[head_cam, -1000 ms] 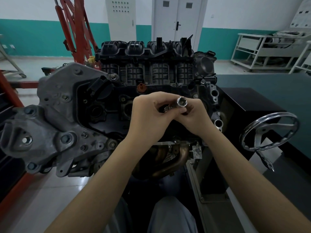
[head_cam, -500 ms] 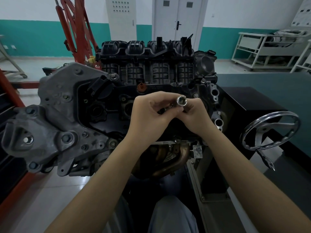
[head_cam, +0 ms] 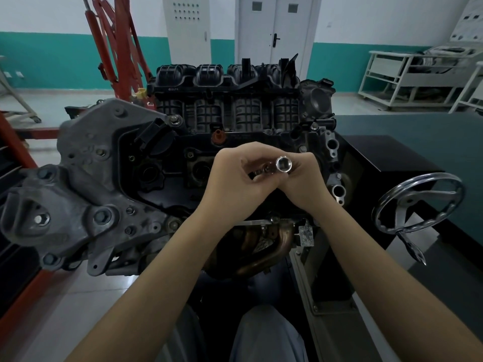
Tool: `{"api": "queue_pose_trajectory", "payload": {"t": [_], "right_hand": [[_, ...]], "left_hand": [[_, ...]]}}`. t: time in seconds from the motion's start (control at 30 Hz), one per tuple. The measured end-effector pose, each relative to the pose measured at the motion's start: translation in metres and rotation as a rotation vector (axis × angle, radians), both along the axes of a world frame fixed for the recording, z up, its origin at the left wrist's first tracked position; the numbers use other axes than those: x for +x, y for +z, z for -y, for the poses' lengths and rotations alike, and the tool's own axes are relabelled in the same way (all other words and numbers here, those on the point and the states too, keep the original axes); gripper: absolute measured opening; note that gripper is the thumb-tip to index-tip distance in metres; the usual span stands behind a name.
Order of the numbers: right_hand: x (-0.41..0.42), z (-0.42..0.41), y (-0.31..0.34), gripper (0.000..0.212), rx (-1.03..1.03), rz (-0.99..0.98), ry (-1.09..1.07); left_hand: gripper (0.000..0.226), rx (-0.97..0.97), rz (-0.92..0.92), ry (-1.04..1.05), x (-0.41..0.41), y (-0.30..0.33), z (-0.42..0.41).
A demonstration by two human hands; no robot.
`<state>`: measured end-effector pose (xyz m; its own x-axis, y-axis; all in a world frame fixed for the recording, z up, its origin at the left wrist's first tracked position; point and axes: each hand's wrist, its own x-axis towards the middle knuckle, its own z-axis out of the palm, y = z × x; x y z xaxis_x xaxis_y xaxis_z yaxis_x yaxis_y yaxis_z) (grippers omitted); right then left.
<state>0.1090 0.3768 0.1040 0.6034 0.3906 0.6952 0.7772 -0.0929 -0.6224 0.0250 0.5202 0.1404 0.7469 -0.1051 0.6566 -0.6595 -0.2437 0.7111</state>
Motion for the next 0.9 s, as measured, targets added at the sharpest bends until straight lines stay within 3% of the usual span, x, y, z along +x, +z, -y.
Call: {"api": "queue_pose_trajectory", "payload": {"t": [0.13, 0.33, 0.53, 0.67, 0.77, 0.9], "right_hand": [[0.000, 0.001, 0.001, 0.022, -0.008, 0.023, 0.001], [-0.002, 0.000, 0.002, 0.025, 0.012, -0.019, 0.033], [-0.002, 0.000, 0.003, 0.022, 0.009, 0.001, -0.006], [-0.008, -0.002, 0.004, 0.022, 0.003, 0.018, 0.026], [-0.003, 0.000, 0.003, 0.017, 0.016, -0.018, -0.009], [-0.001, 0.001, 0.001, 0.022, 0.027, -0.026, -0.004]], "left_hand": [[0.021, -0.022, 0.021, 0.114, -0.002, -0.001, 0.002], [0.028, -0.014, 0.006, -0.015, -0.003, 0.001, 0.000], [0.020, 0.060, 0.059, 0.166, -0.004, 0.001, 0.001], [0.025, -0.008, -0.016, 0.019, -0.005, 0.004, -0.004], [0.028, 0.064, -0.043, -0.068, -0.006, 0.007, -0.009], [0.023, 0.142, 0.024, 0.110, -0.005, 0.005, -0.007]]}}
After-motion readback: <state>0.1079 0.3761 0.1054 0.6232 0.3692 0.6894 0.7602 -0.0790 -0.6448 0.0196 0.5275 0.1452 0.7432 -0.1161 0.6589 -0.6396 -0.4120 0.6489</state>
